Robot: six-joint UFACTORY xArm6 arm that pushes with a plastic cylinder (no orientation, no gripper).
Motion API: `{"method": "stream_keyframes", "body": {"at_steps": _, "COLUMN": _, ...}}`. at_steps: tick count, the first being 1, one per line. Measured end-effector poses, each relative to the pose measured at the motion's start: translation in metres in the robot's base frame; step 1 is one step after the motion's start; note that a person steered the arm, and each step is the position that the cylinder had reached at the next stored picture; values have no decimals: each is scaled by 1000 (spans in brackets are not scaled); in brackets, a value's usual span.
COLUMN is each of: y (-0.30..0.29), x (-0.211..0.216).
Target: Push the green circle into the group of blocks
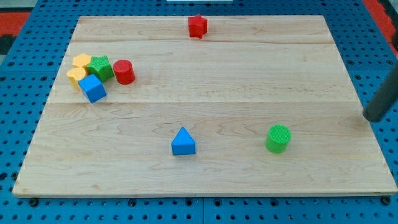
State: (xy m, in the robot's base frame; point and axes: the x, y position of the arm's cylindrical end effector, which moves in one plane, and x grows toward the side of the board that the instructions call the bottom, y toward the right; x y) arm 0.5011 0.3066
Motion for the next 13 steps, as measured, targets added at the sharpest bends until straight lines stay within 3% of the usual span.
{"method": "stream_keyframes", "body": {"at_steps": 1, "y": 2, "x": 44}}
{"method": "stream_keyframes", "body": {"at_steps": 2, "y": -66, "x": 25}}
{"method": "stream_keyframes", "body": {"at_steps": 3, "y": -94, "x": 21}}
{"method": "stream_keyframes", "body": {"at_steps": 4, "y": -49, "x": 18}}
{"method": "stream_keyframes", "body": {"at_steps": 5, "y": -64, "x": 35}}
{"method": "stream_keyframes", "body": {"at_steps": 6, "y": -121, "x": 63}}
{"method": "stream_keyframes", "body": {"at_steps": 7, "y": -203, "x": -18}}
{"method": "stream_keyframes", "body": {"at_steps": 8, "y": -322, "x": -47}}
{"method": "stream_keyframes", "body": {"at_steps": 9, "y": -264, "x": -50}}
{"method": "stream_keyframes", "body": {"at_steps": 10, "y": -255, "x": -1}}
{"method": "stream_keyframes", "body": {"at_steps": 11, "y": -328, "x": -5}}
{"method": "stream_keyframes", "body": {"at_steps": 12, "y": -379, "x": -60}}
{"method": "stream_keyframes", "body": {"at_steps": 13, "y": -421, "x": -80}}
